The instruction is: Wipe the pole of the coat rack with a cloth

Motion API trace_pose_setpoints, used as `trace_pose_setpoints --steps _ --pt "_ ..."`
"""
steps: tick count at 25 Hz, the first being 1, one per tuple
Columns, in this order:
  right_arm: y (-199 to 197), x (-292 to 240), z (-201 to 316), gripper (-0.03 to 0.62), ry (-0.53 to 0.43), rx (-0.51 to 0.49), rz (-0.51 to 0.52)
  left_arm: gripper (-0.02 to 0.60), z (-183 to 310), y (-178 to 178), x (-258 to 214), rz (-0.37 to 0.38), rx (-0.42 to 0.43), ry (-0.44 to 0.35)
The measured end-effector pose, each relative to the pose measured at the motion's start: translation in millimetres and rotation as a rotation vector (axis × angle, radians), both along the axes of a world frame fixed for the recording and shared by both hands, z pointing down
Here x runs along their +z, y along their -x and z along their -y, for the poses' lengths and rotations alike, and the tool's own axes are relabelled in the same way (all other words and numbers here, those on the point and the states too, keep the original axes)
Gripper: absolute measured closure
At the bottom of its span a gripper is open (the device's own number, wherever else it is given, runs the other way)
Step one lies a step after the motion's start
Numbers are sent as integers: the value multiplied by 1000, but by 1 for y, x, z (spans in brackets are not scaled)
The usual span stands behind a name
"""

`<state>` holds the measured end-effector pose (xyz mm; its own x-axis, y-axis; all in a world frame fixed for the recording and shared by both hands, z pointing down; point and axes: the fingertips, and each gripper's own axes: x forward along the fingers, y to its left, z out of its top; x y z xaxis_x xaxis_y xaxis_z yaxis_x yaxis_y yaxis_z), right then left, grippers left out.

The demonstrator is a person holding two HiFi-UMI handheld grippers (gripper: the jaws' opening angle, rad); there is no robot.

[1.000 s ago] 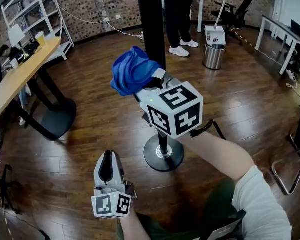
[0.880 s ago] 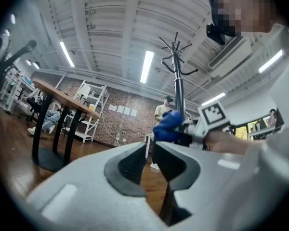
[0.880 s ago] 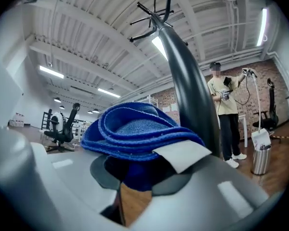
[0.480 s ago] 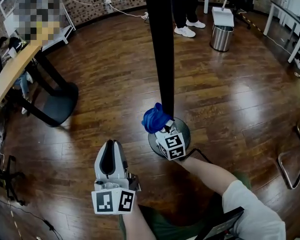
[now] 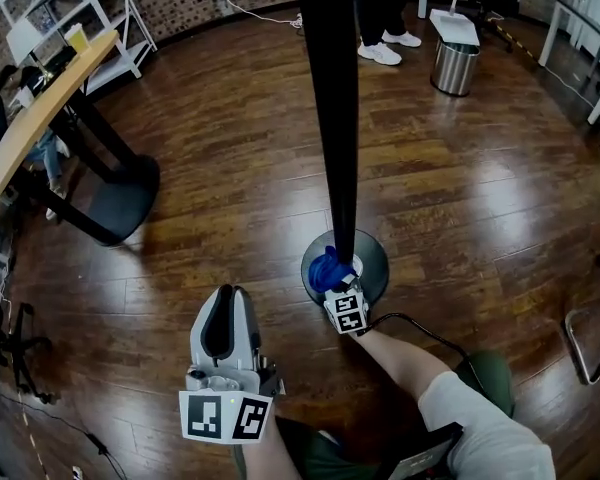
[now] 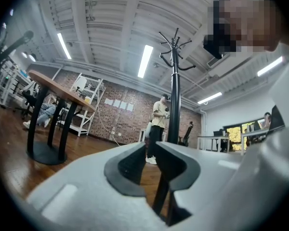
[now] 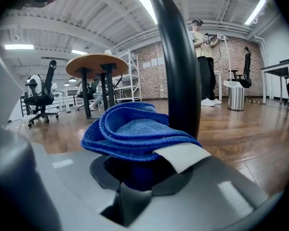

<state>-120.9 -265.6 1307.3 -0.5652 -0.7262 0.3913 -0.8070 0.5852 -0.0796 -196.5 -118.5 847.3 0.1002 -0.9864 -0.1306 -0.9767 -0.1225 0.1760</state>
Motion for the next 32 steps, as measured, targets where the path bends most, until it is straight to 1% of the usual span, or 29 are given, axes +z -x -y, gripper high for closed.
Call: trace_pose_setpoints --steps 4,9,11,12,13,14,15,17,18,20,22,24,27,30,32 --pt "-6 36 2 494 49 11 -40 522 0 -1 3 11 6 7" --pt "-14 72 5 494 134 4 -59 522 4 -4 7 16 10 18" --pt "-12 76 7 494 145 1 -37 522 7 -8 9 20 26 20" --pt "-6 63 6 496 127 -20 -11 522 8 -8 10 17 24 23" --pt "4 37 2 496 89 -54 24 522 9 -6 12 13 14 30" --pt "15 -3 -4 496 35 -92 70 522 10 -4 13 14 1 39" --pt "25 -57 -9 496 -27 -126 130 522 13 -1 12 23 -13 48" --pt "33 -189 -22 496 -150 -178 274 522 17 7 8 57 -46 54" --pt "33 -257 -29 496 -204 -207 329 522 17 12 8 73 -67 64" --pt "25 -381 -48 496 -302 -266 389 520 14 22 8 77 -105 91" --pt "9 -483 -66 496 -378 -324 430 520 13 21 -12 88 -113 89" --pt "-1 -572 -76 496 -421 -372 472 520 20 17 -63 132 -90 75" --pt "-3 -682 -84 496 -451 -383 508 518 25 20 -170 166 -52 62" --pt "-9 -747 -89 496 -427 -360 513 519 18 20 -267 179 -43 44" --pt "-14 -792 -103 496 -408 -351 514 520 5 23 -319 190 -42 69"
